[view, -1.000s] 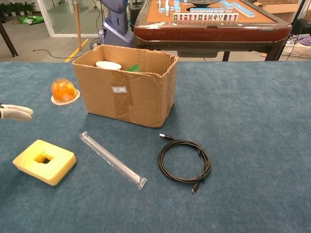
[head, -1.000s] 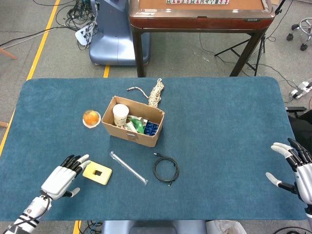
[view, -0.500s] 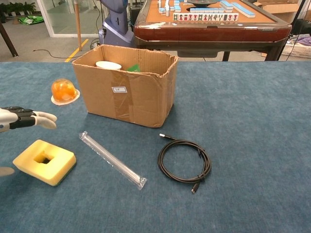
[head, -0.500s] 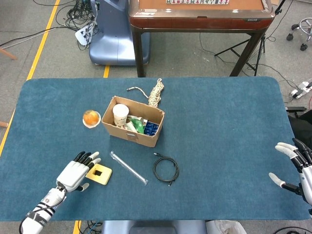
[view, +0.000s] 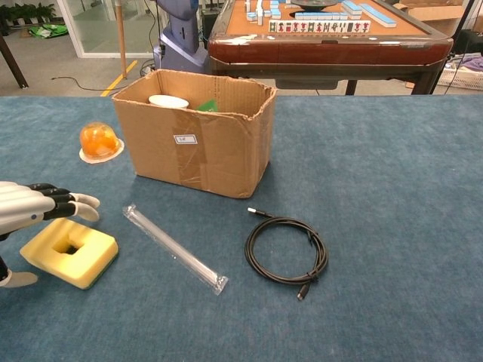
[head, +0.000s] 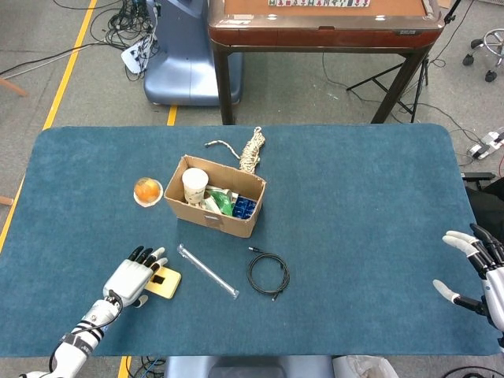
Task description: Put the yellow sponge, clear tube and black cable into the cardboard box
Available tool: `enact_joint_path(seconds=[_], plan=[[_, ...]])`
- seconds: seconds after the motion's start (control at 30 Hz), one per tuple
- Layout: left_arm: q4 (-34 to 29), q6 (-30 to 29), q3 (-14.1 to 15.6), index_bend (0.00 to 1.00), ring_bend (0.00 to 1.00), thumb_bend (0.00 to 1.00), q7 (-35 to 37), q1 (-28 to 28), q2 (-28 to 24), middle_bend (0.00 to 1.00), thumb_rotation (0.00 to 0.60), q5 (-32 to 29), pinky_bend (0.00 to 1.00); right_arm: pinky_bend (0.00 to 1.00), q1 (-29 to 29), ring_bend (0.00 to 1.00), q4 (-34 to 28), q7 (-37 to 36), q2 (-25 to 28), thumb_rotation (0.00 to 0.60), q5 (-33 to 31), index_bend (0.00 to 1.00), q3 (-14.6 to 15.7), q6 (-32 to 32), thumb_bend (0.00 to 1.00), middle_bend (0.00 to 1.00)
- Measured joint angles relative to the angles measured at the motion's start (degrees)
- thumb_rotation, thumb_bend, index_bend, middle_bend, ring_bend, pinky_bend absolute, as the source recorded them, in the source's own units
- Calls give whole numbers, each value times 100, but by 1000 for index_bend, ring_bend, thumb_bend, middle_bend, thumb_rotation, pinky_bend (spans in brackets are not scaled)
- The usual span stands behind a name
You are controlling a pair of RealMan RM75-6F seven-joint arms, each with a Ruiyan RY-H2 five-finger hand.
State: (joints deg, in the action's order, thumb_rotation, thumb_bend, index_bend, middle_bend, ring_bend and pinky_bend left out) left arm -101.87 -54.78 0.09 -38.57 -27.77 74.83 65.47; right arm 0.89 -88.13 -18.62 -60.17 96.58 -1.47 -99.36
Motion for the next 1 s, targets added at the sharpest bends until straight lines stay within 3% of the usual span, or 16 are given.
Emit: enact_joint_path(seconds=[0.37,0.6,1.0], plan=[[356,-327,101,330,0,219,46,1,297,0,600,23,0,189,4,86,-3,-41,4,600,25,270,-2,48,129,249],[323,-431,109,453,0,220,471,42,254,0,600,223,0,189,14,86,19,-104,4,600,7,270,-17,86,128,249],[-770,-1086,-48,463,0,220,838,200,-838,0,600,626,0,189,30,86,30,-129,-10,600,31,270,-23,116,129,249]])
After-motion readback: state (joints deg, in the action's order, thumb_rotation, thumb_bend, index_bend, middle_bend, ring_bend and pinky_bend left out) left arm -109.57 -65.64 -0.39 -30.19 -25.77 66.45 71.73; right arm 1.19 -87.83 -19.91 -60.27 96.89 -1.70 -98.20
